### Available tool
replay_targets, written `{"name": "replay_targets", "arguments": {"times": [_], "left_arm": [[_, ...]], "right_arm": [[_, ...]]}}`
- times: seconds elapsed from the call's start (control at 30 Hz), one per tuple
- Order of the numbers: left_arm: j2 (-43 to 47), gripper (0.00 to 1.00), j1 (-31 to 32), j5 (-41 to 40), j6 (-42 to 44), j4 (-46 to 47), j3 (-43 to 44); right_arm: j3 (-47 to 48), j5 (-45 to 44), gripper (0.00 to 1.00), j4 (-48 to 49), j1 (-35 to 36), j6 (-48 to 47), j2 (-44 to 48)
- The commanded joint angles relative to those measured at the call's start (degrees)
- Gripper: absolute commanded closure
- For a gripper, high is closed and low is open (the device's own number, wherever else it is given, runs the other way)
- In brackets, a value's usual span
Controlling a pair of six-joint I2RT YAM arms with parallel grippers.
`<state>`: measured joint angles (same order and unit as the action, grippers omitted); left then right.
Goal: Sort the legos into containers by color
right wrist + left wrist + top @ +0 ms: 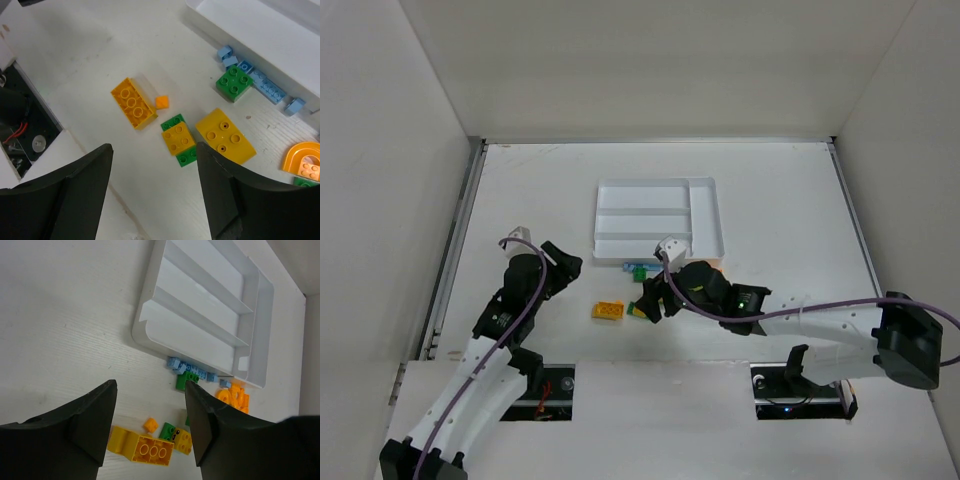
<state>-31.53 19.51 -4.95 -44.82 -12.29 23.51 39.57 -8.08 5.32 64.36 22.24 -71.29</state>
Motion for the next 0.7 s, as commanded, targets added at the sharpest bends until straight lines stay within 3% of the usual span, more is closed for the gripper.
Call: {"name": "replay_targets", "arguments": {"times": [0.0,0.07,0.17,0.27,0.33,0.37,0.43,0.5,0.67], "left_arm": [[-1.08,0.44,0.22,-1.03,1.05,3.06,1.89],[-0.91,0.45,-0.57,-0.76,1.75,2.80,1.89],[1.99,0.52,-1.71,-0.77,1.49,3.24,-0.30],[2.35,0.68,-2.24,0.29,1.75,3.50,-0.48],[2.35,0.81,-2.15,1.60,2.36,3.68,-0.30],[2.52,0.84,-2.06,1.96,2.45,3.51,-0.30],[2.79,0.80,-1.80,3.27,1.75,2.37,-0.48],[2.35,0.72,-1.80,4.42,1.05,1.93,-0.57],[3.14,0.62,-2.33,5.30,-1.15,1.84,-2.59]], "right_arm": [[-0.37,1.48,0.27,5.40,0.02,-1.67,-0.69],[-0.29,3.75,0.39,7.15,-0.15,-1.67,-2.88],[3.05,6.75,0.78,7.68,-0.42,-2.46,-6.40],[4.55,7.11,0.83,7.51,-0.51,-3.25,-7.81],[5.16,6.94,0.79,7.42,-0.51,-5.09,-9.30],[5.86,6.85,0.70,6.81,-0.51,-5.80,-10.35],[7.88,5.71,0.35,5.14,-0.33,-8.34,-12.81],[9.02,6.14,0.28,4.79,-0.16,-9.75,-14.66],[14.82,8.42,0.24,1.10,0.81,-13.09,-21.43]]}}
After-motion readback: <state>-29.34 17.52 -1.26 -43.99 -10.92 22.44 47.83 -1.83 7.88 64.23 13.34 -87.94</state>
